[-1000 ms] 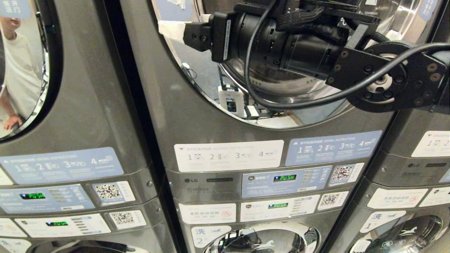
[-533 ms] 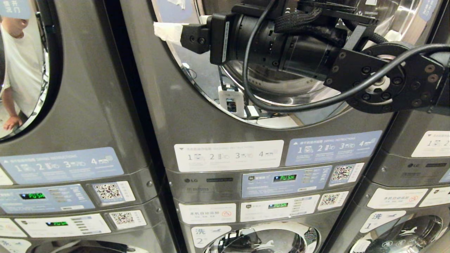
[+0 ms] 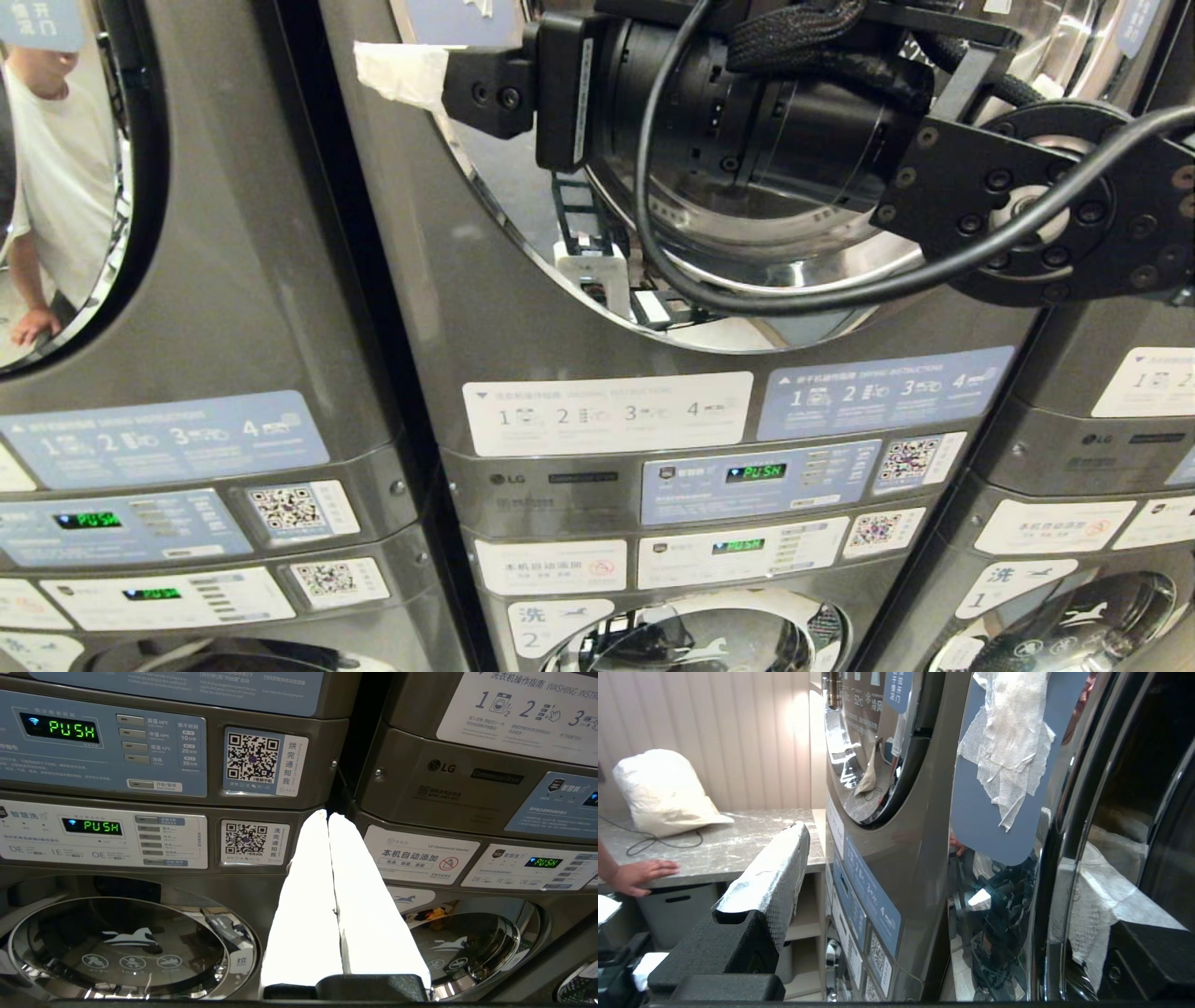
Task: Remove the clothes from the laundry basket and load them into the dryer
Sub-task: Open the dryer
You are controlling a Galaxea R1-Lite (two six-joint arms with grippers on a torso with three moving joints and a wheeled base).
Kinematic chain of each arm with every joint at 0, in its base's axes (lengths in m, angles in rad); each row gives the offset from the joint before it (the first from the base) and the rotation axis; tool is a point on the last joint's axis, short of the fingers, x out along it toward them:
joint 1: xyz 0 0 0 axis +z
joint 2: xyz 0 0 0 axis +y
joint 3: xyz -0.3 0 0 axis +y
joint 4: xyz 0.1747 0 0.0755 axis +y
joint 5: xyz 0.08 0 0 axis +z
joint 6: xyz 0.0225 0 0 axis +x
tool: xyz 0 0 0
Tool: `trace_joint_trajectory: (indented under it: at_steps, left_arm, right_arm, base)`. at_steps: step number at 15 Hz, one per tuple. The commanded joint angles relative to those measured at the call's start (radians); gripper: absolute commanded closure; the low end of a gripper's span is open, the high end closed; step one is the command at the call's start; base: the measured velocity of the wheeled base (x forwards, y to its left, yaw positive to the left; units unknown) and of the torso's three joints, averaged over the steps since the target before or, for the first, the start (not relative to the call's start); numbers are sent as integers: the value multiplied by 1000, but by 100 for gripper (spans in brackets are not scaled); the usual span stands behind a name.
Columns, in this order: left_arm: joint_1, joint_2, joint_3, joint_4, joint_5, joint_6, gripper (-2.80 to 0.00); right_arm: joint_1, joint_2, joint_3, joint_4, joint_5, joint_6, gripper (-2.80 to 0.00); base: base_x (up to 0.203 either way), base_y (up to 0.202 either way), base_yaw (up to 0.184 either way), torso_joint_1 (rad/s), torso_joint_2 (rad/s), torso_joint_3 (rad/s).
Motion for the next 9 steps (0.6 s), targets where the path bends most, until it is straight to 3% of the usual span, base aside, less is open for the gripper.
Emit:
trace_joint_trajectory:
  at_steps: [1,5,9]
  left_arm:
    - [0,0,28,0,1,-1,0]
    - [0,0,28,0,1,-1,0]
    - [0,0,28,0,1,-1,0]
  right_arm:
    - [5,-4,1,-2,0,-1,-280]
    - [5,-52,30,-1,-2,-3,-280]
    - [-3,-162,176,-5,-5,-5,-280]
  base:
    - [0,0,0,0,0,0]
    - [0,0,0,0,0,0]
    - [0,0,0,0,0,0]
